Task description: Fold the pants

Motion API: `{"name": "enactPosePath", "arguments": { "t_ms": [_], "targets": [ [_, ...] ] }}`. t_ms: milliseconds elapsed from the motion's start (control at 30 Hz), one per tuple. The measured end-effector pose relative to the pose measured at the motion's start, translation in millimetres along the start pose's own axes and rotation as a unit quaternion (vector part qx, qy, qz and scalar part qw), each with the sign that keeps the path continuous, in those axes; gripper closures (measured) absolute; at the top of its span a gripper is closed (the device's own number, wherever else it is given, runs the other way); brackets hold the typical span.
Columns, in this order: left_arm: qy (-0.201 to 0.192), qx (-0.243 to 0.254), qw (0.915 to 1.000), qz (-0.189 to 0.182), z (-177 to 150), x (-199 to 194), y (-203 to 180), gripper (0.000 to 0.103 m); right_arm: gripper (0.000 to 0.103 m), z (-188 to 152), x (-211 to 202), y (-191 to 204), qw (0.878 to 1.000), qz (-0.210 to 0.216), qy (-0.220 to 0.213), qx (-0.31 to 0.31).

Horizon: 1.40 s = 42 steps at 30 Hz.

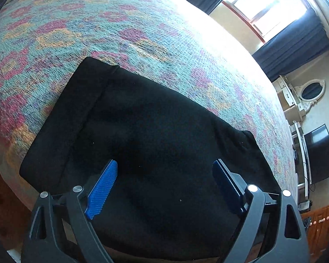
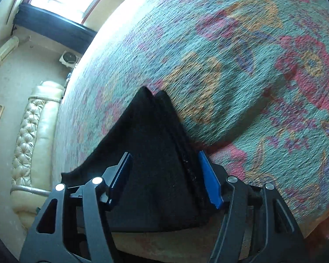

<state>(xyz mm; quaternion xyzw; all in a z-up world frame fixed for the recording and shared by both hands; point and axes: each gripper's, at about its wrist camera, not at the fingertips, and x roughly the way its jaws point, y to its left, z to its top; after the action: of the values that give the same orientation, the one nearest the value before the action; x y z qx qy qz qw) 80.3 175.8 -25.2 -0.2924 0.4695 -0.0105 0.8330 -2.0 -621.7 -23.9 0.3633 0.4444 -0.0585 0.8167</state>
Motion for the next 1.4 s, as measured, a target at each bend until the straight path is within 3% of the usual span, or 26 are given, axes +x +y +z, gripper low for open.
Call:
{"name": "enactPosePath", "arguments": {
  "t_ms": [33,67,100,167,333,500,700,867,1100,1400],
  "targets": [
    [-0.001,-0.007,1.0,-0.005,0,-1,3,0.016,0.055,-1,-1,4,1.0,-0.017,0.003,-0.008],
    [-0.002,-0.016,0.9998,-0.01,0,-2,5,0.016,0.072,-4,-1,6,1.0,-0.013,0.011,-0.008],
    [-0.001,-0.027,0.9995,-0.015,1,-3,7,0.016,0.082,-6,0,7,1.0,0.007,0.021,-0.002],
    [0.003,-0.045,0.9987,-0.024,3,-6,11,0.016,0.083,-8,-2,13,1.0,0.004,0.024,0.0],
    [0.008,-0.063,0.9979,-0.014,4,-18,14,0.016,0.084,-7,-20,58,0.998,0.058,-0.013,0.024],
    [0.009,-0.016,0.9996,0.023,-2,-23,3,0.016,0.084,-12,-50,133,0.994,0.096,-0.044,-0.015],
    [-0.008,0.025,0.998,0.058,-2,-22,-9,0.016,0.084,-40,-54,221,0.988,0.13,-0.045,-0.069],
    [-0.022,0.042,0.9952,0.085,0,-24,-9,0.016,0.084,-75,-20,284,0.984,0.135,-0.024,-0.113],
    [-0.02,0.006,0.9956,0.092,5,-25,7,0.016,0.084,-127,45,351,0.98,0.095,0.019,-0.174],
    [-0.023,0.03,0.994,0.102,4,-22,1,0.016,0.084,-189,126,390,0.97,0.038,0.077,-0.228]
  ]
}}
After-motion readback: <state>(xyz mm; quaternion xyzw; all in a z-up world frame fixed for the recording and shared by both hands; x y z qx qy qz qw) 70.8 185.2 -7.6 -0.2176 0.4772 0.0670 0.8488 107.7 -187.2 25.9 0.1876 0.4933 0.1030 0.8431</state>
